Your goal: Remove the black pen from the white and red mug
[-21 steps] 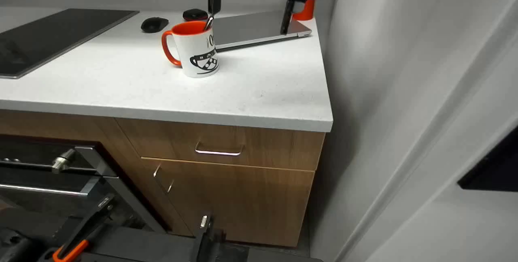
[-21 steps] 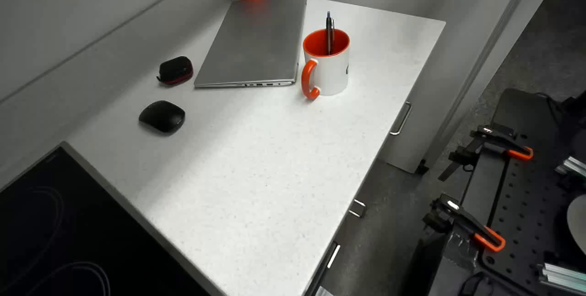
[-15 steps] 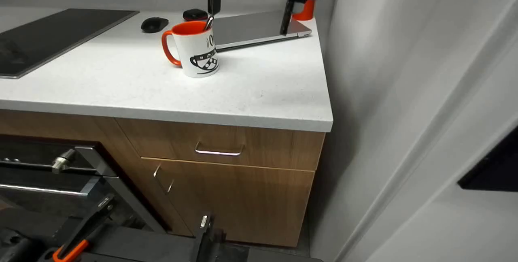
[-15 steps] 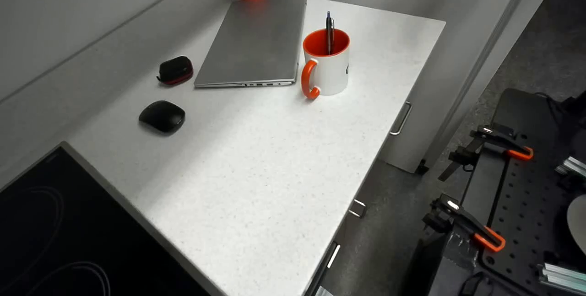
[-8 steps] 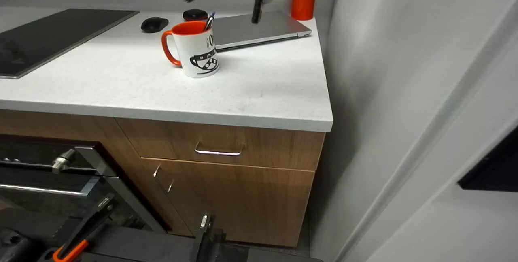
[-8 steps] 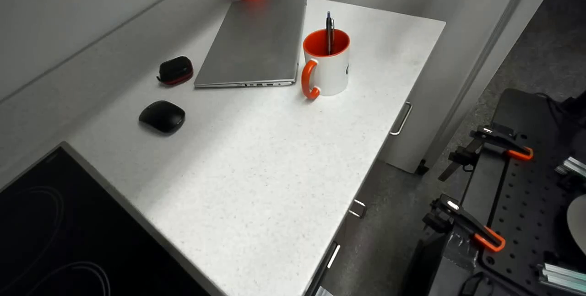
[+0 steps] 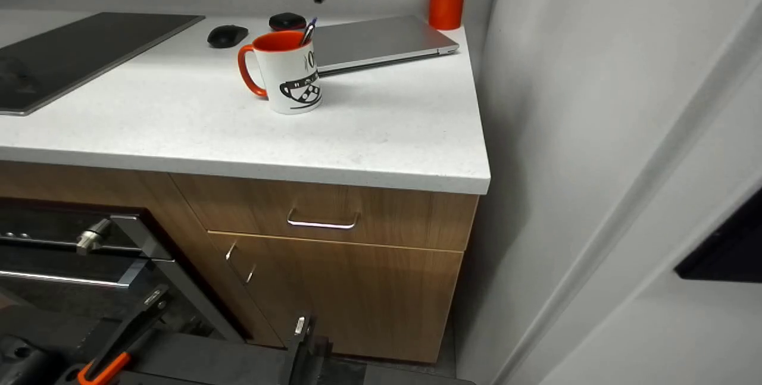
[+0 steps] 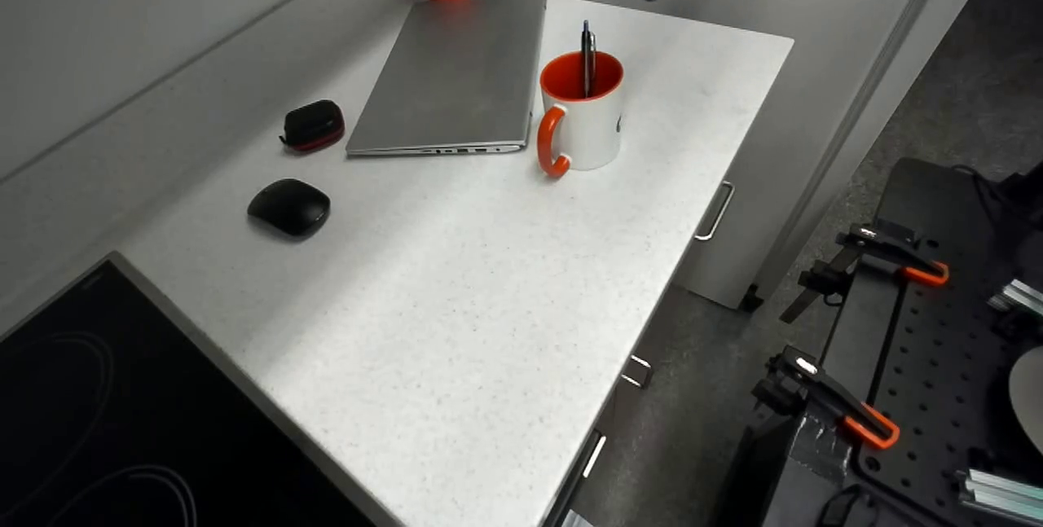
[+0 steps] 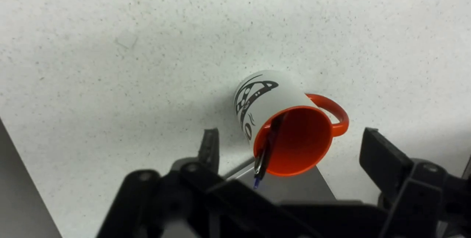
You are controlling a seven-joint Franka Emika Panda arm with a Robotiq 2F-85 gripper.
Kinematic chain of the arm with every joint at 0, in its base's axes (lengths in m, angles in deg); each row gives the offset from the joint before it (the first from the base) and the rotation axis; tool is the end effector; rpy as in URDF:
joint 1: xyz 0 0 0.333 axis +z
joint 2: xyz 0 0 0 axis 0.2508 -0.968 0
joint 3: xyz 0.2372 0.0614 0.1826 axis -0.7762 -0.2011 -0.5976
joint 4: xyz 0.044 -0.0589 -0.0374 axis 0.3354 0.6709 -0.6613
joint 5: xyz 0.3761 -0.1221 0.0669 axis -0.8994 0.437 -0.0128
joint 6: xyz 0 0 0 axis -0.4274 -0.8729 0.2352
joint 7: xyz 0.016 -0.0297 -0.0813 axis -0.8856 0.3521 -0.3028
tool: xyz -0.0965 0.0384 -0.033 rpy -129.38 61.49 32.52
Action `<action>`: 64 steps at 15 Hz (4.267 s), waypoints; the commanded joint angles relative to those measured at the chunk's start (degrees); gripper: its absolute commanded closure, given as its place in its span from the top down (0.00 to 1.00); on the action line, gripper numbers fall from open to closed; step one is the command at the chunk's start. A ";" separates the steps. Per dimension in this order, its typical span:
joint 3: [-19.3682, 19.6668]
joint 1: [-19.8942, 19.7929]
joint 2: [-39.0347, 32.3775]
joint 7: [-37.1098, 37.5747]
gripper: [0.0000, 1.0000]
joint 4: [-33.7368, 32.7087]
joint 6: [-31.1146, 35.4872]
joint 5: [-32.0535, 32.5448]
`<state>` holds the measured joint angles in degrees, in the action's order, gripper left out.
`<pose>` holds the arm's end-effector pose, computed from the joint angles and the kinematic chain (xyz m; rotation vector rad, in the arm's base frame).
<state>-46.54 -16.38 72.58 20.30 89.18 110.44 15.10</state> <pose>0.4471 -0.0790 0.4125 -2.9294 0.0278 -0.2222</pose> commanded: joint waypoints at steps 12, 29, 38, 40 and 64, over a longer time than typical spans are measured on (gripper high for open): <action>0.02 0.37 -1.80 0.07 1.00 -0.60 1.67 -0.81; -3.26 -0.03 -18.57 0.95 1.00 -9.82 7.09 -8.64; -3.38 -1.38 -19.50 -1.01 0.69 -12.21 6.42 -13.31; -3.20 -1.82 -18.89 -0.42 0.53 -11.90 6.27 -12.19; 3.48 -4.96 5.18 -2.68 0.03 -9.85 -7.72 -4.83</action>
<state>-43.97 -20.09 73.88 17.98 78.71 104.73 6.10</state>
